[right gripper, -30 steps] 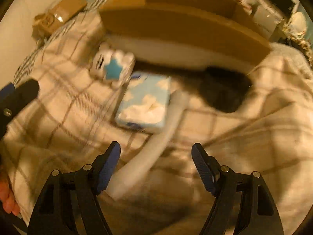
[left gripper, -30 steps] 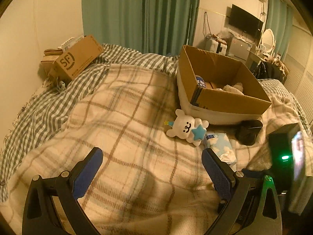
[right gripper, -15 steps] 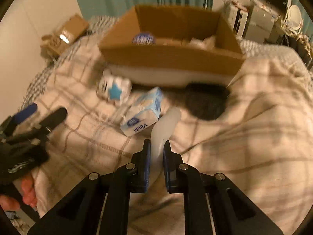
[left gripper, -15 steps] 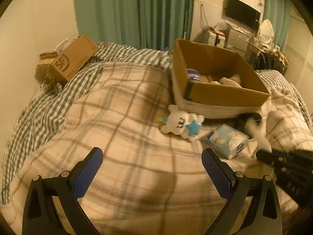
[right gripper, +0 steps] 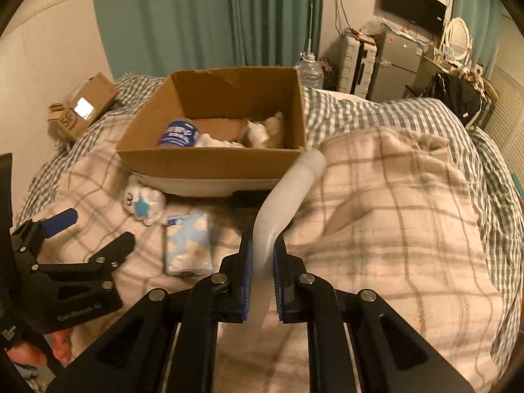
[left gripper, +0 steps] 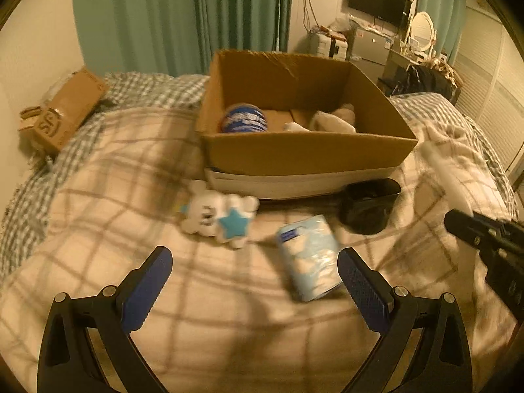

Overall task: Organize objects
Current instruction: 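Grasp the white plastic tube with the right tool while the left tool grasps the blue tissue pack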

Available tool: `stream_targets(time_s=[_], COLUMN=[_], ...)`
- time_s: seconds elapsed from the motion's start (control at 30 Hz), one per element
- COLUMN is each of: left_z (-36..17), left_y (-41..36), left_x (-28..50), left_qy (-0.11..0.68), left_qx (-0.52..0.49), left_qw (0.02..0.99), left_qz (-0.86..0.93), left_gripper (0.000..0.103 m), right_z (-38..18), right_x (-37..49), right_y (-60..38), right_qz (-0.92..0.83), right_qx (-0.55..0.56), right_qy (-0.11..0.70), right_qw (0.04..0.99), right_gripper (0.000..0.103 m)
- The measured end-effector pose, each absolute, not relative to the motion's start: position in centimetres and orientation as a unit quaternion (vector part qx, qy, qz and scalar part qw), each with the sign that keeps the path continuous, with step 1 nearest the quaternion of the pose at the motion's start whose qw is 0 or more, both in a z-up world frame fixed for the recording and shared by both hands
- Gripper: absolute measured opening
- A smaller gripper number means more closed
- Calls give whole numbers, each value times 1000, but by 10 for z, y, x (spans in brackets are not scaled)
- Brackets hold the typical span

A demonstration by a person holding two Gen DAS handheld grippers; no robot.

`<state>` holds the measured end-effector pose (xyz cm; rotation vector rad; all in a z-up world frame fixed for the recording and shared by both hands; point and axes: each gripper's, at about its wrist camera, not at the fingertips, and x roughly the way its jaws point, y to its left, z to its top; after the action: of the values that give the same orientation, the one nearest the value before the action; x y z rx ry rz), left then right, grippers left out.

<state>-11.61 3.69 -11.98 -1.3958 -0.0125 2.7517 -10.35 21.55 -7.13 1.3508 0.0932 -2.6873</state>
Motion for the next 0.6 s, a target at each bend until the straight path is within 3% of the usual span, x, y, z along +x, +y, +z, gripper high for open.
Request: stream_targets(time_s=[0.2, 0.27, 0.4, 0.6], left_z=[-149, -161, -181, -167], left_y=[61, 70, 81, 72], left_x=[-135, -139, -145, -130], left_qy=[-19, -8, 9, -12], left_qx=[-474, -484, -514, -499], left_qw=[45, 59, 81, 98], left_qz=[879, 873, 854, 861], left_gripper=[100, 94, 69, 62], right_z=[-88, -92, -96, -95], right_x=[-115, -117, -119, -115], right_y=[222, 224, 225, 223], right_qz=[-881, -879, -876, -879], right_qx=[467, 471, 477, 473], right_qy=[18, 14, 10, 13], right_qw=[70, 69, 66, 63], right_gripper=[11, 11, 11, 11])
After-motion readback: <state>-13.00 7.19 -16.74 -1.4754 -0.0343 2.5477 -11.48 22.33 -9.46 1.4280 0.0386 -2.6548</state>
